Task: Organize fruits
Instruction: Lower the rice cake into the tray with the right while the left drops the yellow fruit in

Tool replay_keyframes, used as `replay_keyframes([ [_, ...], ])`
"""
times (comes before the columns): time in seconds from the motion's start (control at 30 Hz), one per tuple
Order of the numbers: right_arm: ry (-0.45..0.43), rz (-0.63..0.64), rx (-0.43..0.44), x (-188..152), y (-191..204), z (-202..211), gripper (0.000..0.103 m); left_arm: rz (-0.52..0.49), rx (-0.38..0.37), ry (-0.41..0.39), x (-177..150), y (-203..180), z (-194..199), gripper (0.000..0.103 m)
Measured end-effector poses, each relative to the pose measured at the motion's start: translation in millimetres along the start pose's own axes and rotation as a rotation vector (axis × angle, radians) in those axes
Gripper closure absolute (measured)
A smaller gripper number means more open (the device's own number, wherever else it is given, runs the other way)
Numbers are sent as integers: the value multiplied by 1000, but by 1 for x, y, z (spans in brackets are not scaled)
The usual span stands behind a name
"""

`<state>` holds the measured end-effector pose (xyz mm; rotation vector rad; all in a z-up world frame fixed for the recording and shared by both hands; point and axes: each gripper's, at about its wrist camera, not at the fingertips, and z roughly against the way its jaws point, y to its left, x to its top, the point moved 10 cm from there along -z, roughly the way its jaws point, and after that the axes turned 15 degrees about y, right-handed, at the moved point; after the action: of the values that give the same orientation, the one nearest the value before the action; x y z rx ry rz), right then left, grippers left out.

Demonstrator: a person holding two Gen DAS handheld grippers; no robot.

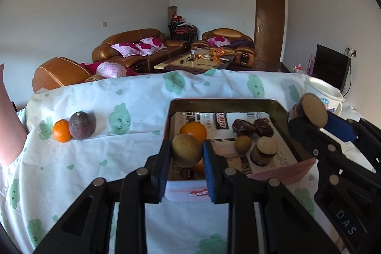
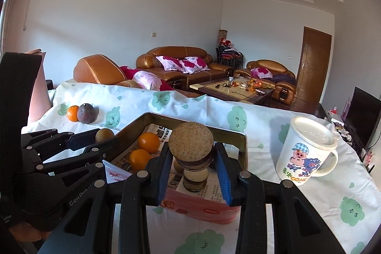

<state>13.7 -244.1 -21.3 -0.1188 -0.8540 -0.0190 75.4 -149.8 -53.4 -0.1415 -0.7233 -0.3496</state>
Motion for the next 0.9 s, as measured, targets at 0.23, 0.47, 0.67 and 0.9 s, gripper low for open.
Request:
replay_keyframes([
  [0.23, 7, -56, -20, 1, -29, -2, 65, -30, -31, 10, 10, -26, -8, 75],
  [0.47, 18, -87, -42, 2, -44, -10, 65, -32, -28, 4, 33, -35, -18, 75],
  [0.67, 44, -110, -39, 4, -49, -24, 65, -13, -6, 33, 39, -28, -34, 75],
  [0.9, 81, -94, -22, 7, -38, -42, 65, -2, -5, 64, 38, -21, -48, 75],
])
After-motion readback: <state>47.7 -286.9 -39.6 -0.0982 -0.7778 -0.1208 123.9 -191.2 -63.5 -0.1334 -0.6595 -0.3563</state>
